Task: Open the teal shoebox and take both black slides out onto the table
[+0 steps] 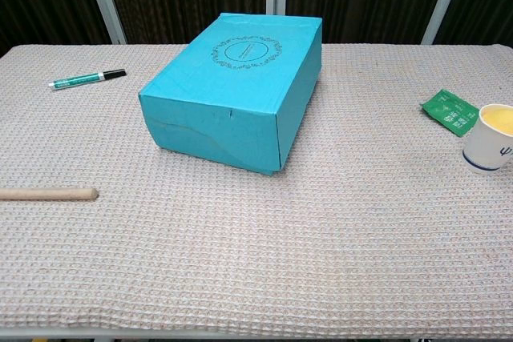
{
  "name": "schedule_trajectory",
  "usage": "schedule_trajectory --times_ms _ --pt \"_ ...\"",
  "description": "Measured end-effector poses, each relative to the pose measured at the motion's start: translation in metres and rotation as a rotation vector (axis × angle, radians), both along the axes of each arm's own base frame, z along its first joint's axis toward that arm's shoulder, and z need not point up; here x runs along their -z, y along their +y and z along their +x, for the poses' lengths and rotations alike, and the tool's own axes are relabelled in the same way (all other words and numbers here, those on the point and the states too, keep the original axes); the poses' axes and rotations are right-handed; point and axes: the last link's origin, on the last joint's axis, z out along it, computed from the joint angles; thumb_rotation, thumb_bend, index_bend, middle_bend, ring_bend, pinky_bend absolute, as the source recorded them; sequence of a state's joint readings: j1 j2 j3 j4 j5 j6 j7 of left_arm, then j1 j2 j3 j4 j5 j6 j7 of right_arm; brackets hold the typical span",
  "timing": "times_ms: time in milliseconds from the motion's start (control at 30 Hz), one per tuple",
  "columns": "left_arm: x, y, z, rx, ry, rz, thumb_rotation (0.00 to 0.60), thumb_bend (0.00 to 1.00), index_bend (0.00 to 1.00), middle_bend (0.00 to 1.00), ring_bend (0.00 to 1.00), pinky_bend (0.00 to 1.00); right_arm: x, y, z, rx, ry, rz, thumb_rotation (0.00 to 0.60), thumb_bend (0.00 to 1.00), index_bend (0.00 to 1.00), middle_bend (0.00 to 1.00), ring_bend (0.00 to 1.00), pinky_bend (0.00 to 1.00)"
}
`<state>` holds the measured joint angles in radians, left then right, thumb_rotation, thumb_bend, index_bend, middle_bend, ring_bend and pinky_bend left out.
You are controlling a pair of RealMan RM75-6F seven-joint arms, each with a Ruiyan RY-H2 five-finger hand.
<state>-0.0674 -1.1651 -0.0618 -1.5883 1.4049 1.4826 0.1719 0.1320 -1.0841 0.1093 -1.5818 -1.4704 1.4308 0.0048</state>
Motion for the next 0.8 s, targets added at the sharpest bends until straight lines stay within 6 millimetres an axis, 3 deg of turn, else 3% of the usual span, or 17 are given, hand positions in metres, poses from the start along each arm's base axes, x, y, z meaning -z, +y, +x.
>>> schedule_trajectory --times_ms 333,500,800 --pt "0.005 0.011 0.008 0.041 0.009 -0.023 0.6 0.07 0.22 0.22 0.11 0.06 -0.002 -0.005 0.001 -0.012 0.005 0.004 0.6 0.08 0.01 0.07 0.01 0.08" --pt "0.007 0.026 0.017 0.109 0.003 -0.052 0.6 0.07 0.22 0.22 0.11 0.08 -0.008 -0.007 0.002 -0.024 0.012 -0.004 0.6 0.08 0.01 0.07 0.01 0.08" --pt "0.034 0.088 0.053 0.333 -0.036 -0.186 0.6 0.07 0.22 0.22 0.11 0.09 -0.015 -0.019 0.013 -0.051 0.016 0.008 0.6 0.08 0.01 0.07 0.01 0.08"
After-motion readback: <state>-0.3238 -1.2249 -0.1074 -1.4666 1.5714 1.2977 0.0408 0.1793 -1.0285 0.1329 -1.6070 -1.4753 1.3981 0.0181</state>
